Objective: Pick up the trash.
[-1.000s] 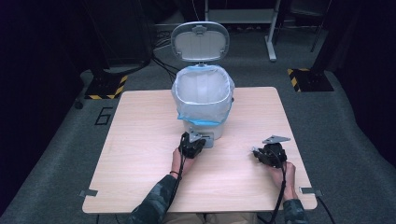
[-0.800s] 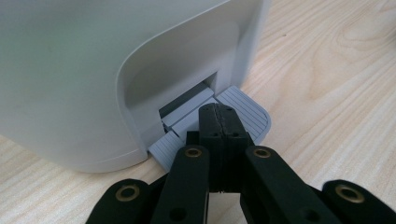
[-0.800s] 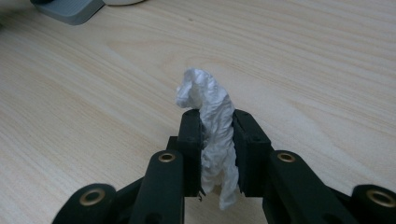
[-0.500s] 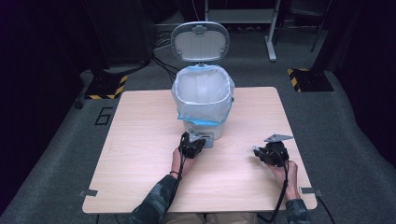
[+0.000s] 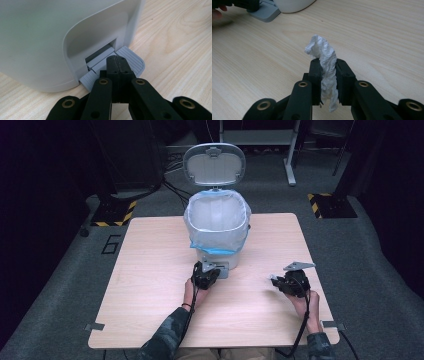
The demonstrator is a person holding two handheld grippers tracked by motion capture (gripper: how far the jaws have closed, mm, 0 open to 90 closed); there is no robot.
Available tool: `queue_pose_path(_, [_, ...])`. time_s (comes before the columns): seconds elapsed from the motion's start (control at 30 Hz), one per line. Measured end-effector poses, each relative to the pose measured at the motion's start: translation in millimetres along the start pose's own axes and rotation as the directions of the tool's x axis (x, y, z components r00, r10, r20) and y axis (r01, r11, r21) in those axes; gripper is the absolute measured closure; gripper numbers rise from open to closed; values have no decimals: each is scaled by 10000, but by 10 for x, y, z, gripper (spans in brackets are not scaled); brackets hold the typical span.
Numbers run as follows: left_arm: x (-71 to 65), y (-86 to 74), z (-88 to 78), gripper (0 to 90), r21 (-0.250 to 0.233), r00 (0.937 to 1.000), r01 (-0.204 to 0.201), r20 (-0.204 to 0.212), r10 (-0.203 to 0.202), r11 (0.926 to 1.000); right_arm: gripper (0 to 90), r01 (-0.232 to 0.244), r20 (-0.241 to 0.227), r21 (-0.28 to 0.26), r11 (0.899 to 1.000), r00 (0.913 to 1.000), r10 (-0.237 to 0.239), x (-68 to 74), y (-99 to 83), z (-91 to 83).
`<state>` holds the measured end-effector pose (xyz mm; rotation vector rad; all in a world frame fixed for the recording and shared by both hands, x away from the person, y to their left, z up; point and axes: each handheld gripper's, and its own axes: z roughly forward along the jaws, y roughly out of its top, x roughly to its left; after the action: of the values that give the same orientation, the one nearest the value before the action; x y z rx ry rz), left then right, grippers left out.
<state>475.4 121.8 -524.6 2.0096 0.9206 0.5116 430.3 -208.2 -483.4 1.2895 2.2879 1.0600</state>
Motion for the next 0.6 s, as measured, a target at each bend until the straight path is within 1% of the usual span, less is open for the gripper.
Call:
queue_pose_path(0.3, [5, -1, 0, 899, 4, 10000, 63, 23, -63, 10000, 769, 130, -178, -80, 9999, 9998, -131, 25, 112, -76])
queue_pose_path(0.33, [6, -1, 0, 899, 3, 10000, 64, 24, -64, 10000, 769, 193, -216, -117, 9997, 9996, -196, 38, 148, -96])
queue_pose_path(0.47, [9, -1, 0, 899, 3, 10000, 69, 46, -69, 10000, 771, 284, -331, -153, 9995, 9990, -289, 55, 198, -122])
queue_pose_path(0.5, [9, -1, 0, 899, 3, 10000, 69, 46, -69, 10000, 772, 174, -390, -148, 9997, 9991, -179, 65, 207, -129])
queue_pose_path(0.6, [8, -1, 0, 900, -1, 10000, 71, 38, -71, 10000, 773, 216, -473, -185, 9996, 9986, -224, 66, 226, -138])
